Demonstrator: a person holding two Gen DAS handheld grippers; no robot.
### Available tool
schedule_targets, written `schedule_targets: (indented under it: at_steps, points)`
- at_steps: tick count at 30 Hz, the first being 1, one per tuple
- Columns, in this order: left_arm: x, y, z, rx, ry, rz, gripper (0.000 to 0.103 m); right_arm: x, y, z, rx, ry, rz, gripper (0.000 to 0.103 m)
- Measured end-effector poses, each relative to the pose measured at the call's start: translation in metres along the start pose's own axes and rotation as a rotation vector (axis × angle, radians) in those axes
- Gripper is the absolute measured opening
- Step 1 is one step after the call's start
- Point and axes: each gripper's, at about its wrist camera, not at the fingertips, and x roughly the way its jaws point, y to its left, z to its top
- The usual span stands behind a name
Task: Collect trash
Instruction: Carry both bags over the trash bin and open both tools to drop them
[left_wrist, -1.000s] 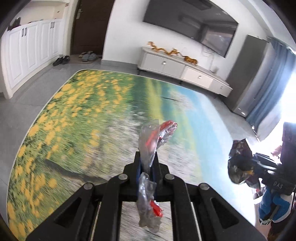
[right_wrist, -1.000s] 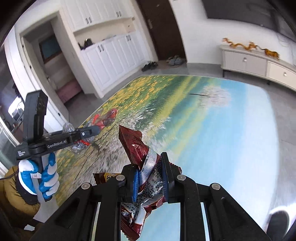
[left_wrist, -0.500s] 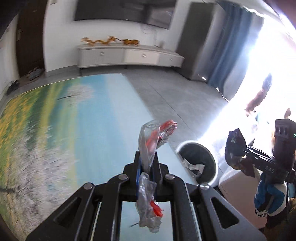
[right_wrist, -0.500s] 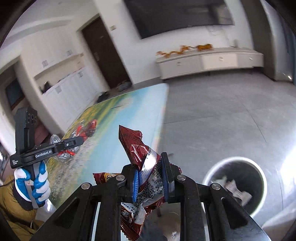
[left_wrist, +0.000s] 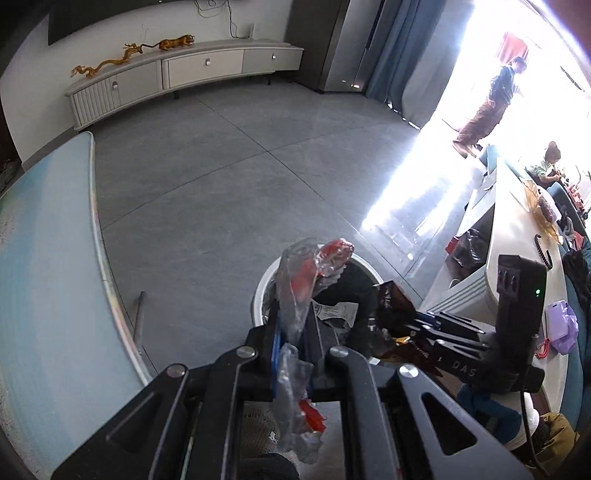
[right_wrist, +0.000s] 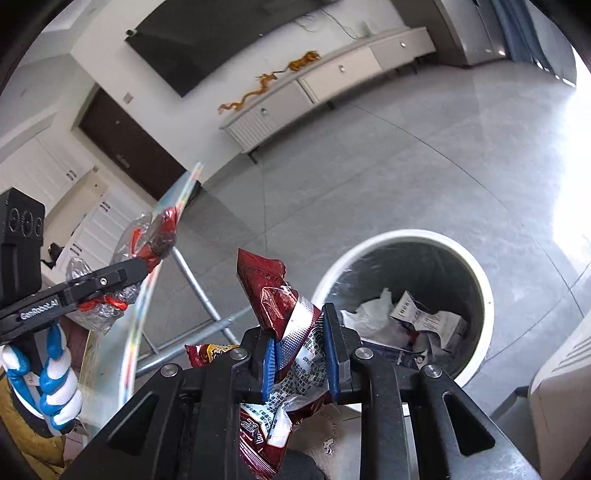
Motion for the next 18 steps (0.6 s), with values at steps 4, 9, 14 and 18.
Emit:
schedule_targets:
  at_steps: [4, 9, 14, 18]
  points:
    - [0.037, -0.008, 0.011, -0.008, 0.049, -0.012, 0.009, 0.016, -0.026, -0.001, 0.04, 0.025, -0.02, 0.025]
    - [0.074, -0.008, 0.017, -0.037, 0.107, -0.031, 0.009, 0.039, -0.048, 0.0, 0.092, 0.049, -0.041, 0.027]
    - [0.11, -0.005, 0.02, -0.06, 0.158, -0.028, 0.01, 0.064, -0.07, 0.001, 0.12, 0.08, -0.07, 0.029]
    - [0.127, -0.003, 0.021, -0.092, 0.188, -0.048, 0.012, 0.075, -0.075, 0.003, 0.128, 0.09, -0.097, 0.039]
